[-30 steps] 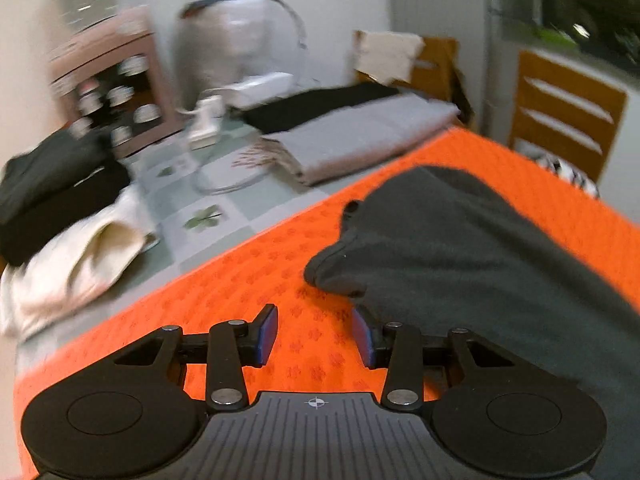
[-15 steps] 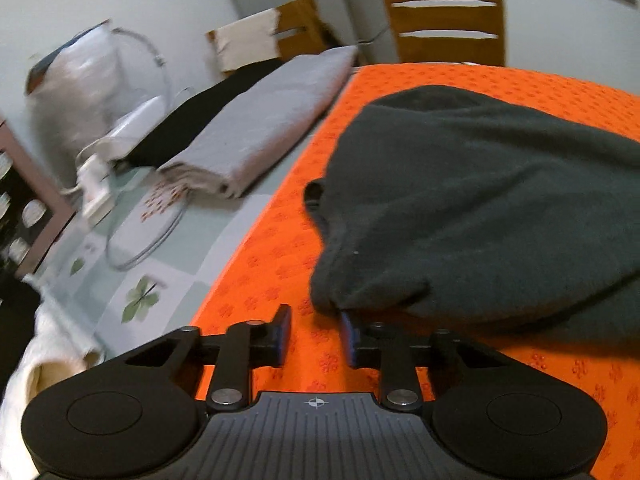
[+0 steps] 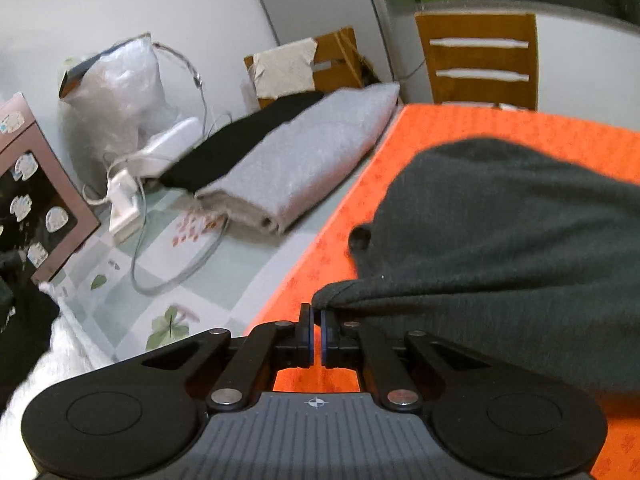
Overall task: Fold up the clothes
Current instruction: 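Open the left gripper and move it off the collar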
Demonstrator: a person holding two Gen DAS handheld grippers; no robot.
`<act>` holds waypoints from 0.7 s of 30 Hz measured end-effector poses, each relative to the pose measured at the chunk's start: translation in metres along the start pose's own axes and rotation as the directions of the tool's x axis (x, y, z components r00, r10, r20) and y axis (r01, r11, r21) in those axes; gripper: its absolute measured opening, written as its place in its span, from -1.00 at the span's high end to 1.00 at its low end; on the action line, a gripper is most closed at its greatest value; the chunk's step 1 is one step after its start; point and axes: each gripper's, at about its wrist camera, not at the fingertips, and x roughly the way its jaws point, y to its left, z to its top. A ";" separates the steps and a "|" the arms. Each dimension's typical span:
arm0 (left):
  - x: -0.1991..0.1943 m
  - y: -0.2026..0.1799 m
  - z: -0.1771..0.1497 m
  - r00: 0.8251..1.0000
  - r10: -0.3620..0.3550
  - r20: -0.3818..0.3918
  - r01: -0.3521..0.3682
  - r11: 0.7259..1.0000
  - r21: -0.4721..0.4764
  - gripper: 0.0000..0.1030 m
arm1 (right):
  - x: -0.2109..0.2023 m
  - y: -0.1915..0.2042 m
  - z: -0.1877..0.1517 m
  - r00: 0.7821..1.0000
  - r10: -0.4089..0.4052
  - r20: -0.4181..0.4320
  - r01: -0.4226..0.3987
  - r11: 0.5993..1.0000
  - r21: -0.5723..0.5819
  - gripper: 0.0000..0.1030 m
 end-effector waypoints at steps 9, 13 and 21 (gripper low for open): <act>-0.027 0.040 -0.024 0.999 0.002 -0.034 -0.010 0.971 -0.238 0.81 | 0.001 -0.002 0.009 1.000 -0.003 0.019 0.003 1.000 -0.002 0.04; -0.043 0.041 -0.012 0.998 -0.057 0.036 0.066 0.946 -0.319 0.68 | 0.001 -0.004 0.017 1.000 -0.004 0.029 0.004 1.000 -0.007 0.04; -0.028 -0.024 0.013 0.975 -0.209 0.071 0.219 0.958 -0.186 0.66 | 0.001 -0.010 0.020 0.999 -0.028 0.029 0.028 1.000 -0.007 0.04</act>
